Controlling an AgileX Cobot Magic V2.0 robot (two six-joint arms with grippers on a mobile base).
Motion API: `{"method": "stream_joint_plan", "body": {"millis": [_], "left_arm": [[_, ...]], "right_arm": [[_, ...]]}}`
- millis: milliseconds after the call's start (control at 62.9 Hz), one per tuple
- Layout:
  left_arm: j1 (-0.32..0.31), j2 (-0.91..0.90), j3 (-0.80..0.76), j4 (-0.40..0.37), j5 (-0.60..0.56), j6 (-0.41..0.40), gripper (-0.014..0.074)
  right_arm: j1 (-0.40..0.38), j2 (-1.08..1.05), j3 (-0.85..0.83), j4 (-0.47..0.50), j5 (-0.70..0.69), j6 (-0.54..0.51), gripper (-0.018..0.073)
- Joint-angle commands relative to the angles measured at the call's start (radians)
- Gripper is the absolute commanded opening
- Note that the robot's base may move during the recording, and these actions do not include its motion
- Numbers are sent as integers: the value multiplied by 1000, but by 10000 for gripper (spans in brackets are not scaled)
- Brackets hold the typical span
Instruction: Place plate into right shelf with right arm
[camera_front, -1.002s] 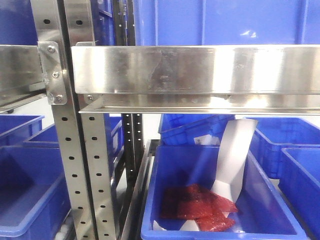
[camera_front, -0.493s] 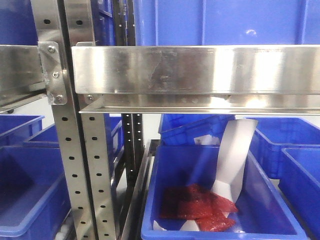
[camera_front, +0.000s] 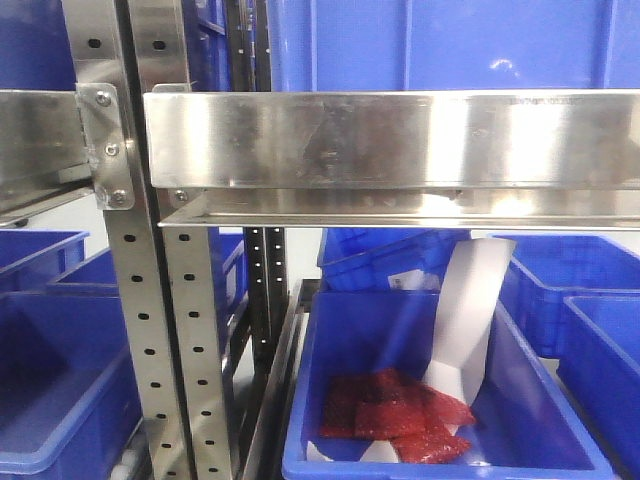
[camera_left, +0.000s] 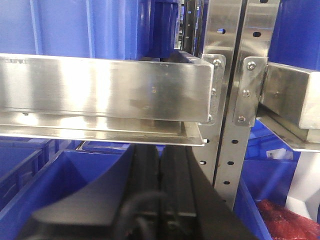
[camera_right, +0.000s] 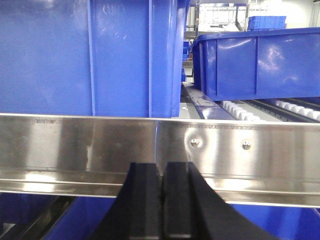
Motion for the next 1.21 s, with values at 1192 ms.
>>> {"method": "stream_joint_plan", "body": {"millis": [1192], "left_arm": [[-2, -10, 10, -8, -90, -7, -128]], "right_arm": [[-5, -21, -14, -12, -71, 5, 54]]}}
